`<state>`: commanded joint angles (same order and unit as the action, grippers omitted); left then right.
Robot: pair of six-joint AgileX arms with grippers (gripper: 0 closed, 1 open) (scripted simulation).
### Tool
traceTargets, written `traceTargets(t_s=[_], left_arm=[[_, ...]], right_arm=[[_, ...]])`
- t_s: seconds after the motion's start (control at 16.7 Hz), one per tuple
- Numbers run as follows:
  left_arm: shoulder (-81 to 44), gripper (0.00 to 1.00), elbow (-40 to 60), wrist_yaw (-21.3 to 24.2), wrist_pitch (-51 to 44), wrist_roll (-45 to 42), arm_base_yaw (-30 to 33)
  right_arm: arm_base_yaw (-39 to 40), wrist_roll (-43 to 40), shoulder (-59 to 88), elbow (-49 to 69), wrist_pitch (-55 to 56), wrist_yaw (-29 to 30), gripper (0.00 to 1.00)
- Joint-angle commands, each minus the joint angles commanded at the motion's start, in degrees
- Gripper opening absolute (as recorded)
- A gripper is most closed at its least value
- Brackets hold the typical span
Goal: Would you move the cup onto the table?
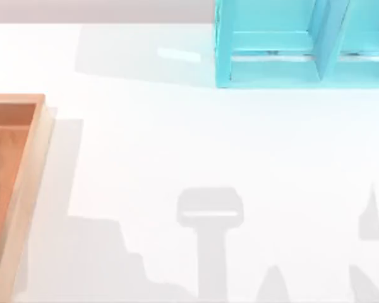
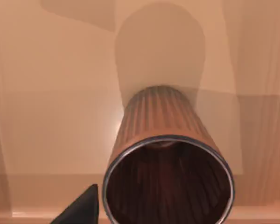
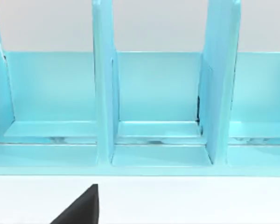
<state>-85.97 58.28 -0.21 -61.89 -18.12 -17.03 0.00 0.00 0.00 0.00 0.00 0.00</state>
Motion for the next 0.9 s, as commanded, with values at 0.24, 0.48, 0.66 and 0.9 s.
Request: traceTargets(t_s=[0.24, 0.48, 0.66, 0.9], left_arm=[[-2.1, 1.00, -7.6, 0.0, 9.4, -0.3, -0.2], [-2.4, 1.00, -8.6, 0.0, 10.4, -0.3, -0.3], [-2.4, 0.85, -8.6, 0.0, 10.4, -0.3, -0.3], [-2.4, 0.55, -8.6, 0.0, 10.4, -0.3, -0.3]], right_arm=[[0.0, 0.0, 0.0, 0.0, 0.0, 0.0, 1.00], [0.0, 0.0, 0.0, 0.0, 0.0, 0.0, 1.00], [0.0, 0.0, 0.0, 0.0, 0.0, 0.0, 1.00], [0.0, 0.0, 0.0, 0.0, 0.0, 0.0, 1.00]])
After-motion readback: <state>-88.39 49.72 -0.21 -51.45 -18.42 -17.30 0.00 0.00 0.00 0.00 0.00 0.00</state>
